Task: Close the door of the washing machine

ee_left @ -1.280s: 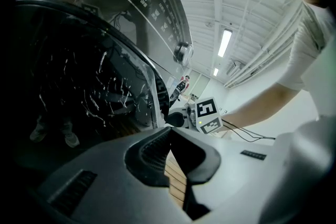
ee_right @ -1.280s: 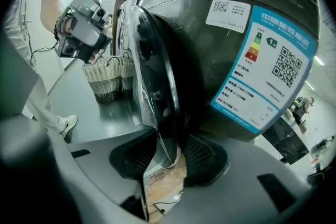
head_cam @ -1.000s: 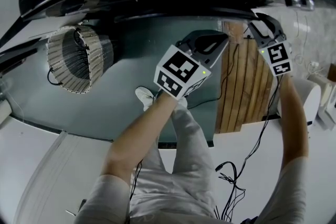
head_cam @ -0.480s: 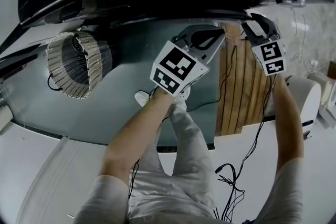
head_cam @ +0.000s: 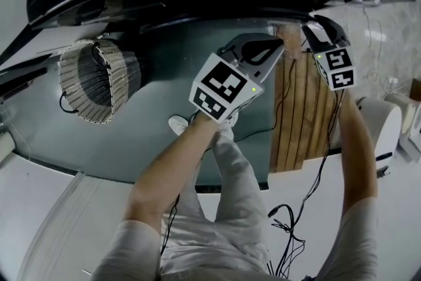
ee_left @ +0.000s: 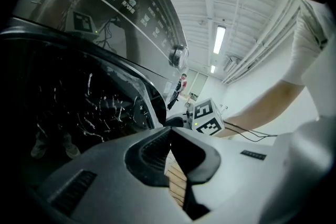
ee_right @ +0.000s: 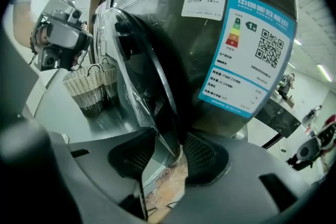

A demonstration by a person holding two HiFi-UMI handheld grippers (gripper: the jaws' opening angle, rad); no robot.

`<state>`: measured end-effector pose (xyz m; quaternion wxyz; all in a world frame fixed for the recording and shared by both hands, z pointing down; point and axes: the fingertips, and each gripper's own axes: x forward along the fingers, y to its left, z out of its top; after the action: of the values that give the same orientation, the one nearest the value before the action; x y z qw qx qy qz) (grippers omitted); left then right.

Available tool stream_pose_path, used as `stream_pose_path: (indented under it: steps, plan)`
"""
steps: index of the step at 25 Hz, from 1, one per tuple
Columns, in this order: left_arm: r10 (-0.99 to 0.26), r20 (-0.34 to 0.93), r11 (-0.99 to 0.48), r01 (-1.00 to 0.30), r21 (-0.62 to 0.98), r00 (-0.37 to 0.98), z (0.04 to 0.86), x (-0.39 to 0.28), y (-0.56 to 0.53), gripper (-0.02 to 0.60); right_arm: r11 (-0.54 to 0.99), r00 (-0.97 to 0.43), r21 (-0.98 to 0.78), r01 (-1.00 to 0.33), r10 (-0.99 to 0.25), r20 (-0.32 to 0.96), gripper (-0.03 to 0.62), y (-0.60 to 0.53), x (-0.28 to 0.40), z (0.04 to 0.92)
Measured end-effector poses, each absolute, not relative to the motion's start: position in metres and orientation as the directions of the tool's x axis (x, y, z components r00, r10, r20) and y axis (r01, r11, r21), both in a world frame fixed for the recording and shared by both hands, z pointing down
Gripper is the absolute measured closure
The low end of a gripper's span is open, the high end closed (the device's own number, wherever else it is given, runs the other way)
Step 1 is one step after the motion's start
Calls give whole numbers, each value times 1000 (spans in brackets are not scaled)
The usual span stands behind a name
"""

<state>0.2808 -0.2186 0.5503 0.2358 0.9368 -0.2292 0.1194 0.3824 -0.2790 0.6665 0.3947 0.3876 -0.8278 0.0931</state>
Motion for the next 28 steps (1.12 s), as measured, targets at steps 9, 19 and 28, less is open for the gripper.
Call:
stream_pose_path:
  steps: [9,19,28]
  plan:
    - [-390,341,-775,-505,380,855,543,253,-204,578,584,-315,217,-782,-671,671,434,-271,392,662]
    - [-490,346,-727,-594,344,801,522,166,-161,578,469,-308,140,-872,-748,587,536,-174,367,612]
    - [-660,301,-621,-725,299,689,403,56,-131,578,490,-430,-11,-872,-754,496,560,-106,291,468]
